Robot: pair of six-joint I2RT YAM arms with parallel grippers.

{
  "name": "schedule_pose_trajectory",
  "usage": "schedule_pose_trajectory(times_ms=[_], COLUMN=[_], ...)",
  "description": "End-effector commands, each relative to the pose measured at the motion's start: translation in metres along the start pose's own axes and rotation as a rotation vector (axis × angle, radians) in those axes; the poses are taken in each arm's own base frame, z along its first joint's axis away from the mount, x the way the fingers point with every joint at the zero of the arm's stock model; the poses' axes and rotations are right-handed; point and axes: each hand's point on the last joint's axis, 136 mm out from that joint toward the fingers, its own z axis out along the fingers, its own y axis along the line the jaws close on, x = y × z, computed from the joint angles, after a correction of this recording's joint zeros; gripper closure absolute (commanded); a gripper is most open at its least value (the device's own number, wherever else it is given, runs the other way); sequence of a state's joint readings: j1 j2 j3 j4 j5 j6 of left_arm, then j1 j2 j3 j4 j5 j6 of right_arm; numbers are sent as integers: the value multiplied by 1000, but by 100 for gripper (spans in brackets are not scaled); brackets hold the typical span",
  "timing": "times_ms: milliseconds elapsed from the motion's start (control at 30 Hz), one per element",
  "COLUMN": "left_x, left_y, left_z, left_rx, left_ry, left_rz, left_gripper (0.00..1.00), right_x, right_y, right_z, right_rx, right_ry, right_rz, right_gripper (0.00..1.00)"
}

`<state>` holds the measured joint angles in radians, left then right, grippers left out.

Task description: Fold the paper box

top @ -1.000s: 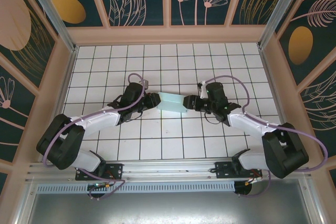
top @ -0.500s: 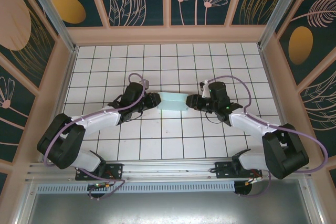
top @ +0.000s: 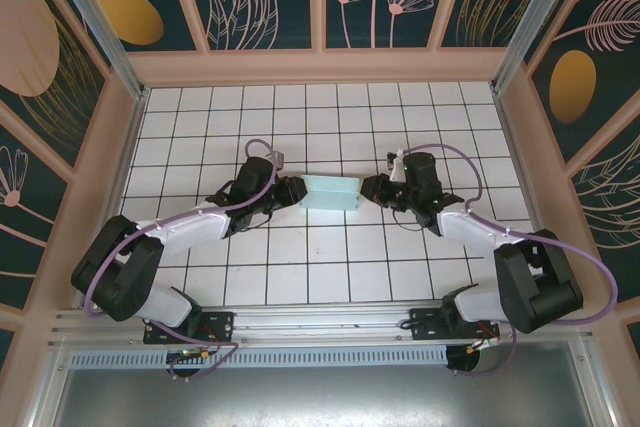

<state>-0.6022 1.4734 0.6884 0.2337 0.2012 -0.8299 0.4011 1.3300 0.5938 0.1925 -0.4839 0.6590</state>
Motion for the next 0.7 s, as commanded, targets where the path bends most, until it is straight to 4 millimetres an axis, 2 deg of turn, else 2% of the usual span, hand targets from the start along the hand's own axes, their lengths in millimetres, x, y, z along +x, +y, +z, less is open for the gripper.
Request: schedule_pose_trajectory(times_ms=[0, 67, 100, 200, 233, 367, 400, 500, 533, 600, 667], left_x=[60, 60, 60, 59, 60, 60, 61, 61, 60, 60, 60], left_y=[73, 73, 73, 73, 73, 72, 73, 72, 72, 71, 70], left_z=[2, 2, 2, 3, 4, 4, 4, 3, 3, 4, 5], left_rx=[-250, -248, -248, -247, -245, -240, -242, -240, -239, -236, -232], left_ry=[195, 195, 195, 196, 197, 200, 201, 200, 199, 198, 201], left_rz=[-20, -20, -20, -18, -17, -20, -21, -16, -17, -15, -14], left_gripper=[70, 70, 70, 71, 70, 70, 70, 71, 71, 72, 72], right_x=[6, -2, -6, -11, -10, -1, 1, 1, -1, -3, -6], right_y=[-16, -6, 0, 11, 12, 0, -6, -22, -23, -17, -9], right_z=[0, -4, -6, -6, -3, 11, 13, 11, 10, 10, 11], right_rx=[53, 27, 8, -21, -25, 9, 27, 90, 99, 85, 79], right_ry=[17, -14, -29, -44, -34, 15, 18, -1, -7, -11, -14], right_rz=[31, 3, -13, -37, -37, -11, 0, 16, 8, -14, -48], right_gripper=[96, 95, 88, 59, 54, 55, 61, 87, 88, 84, 65])
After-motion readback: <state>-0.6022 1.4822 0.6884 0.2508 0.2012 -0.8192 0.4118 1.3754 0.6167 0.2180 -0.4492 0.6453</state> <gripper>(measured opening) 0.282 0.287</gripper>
